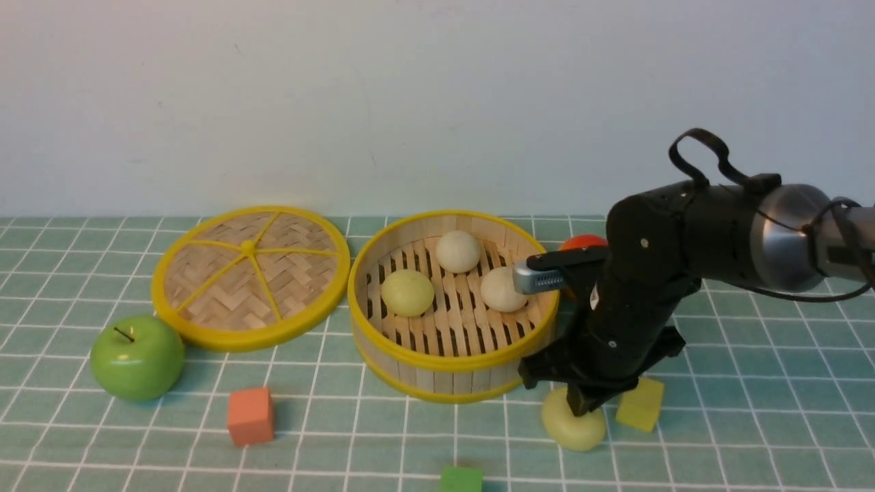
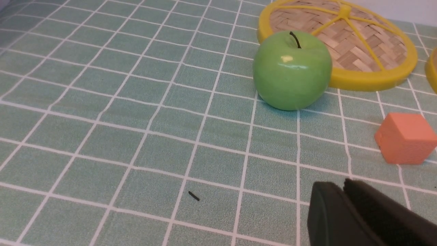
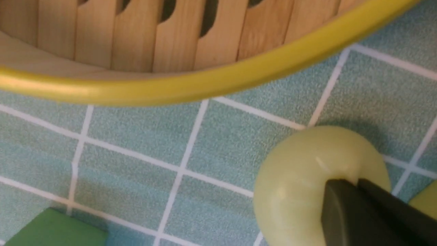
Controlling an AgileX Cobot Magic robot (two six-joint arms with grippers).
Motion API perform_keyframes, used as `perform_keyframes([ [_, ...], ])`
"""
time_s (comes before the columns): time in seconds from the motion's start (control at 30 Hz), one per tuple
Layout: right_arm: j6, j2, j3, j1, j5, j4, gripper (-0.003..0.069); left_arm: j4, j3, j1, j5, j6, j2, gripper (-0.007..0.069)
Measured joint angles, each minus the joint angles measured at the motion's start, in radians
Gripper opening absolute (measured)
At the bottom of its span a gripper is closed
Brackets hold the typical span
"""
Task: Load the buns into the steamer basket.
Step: Use the right arm to grab a steamed stuffed bun, then use the right arm to put the steamed stuffed bun into the steamer
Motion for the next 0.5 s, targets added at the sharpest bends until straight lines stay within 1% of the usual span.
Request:
perform_keyframes([
  [0.2,0.0,-0.074,0.0,0.0,0.048,0.015,0.0001,0.0,0.0,0.0,0.0,0.0,0.0,0.0071],
  [0.23,0.0,-0.11,-0.01,0.0,0.078,0.017,0.0001,0.0,0.0,0.0,0.0,0.0,0.0,0.0071],
  [0.4,-0.001,-0.179,-0.106,0.0,0.131,0.034,0.0001,0.0,0.0,0.0,0.0,0.0,0.0,0.0071],
  [0.5,-0.018,-0.179,-0.192,0.0,0.119,0.066,0.0001,0.0,0.0,0.0,0.0,0.0,0.0,0.0071],
])
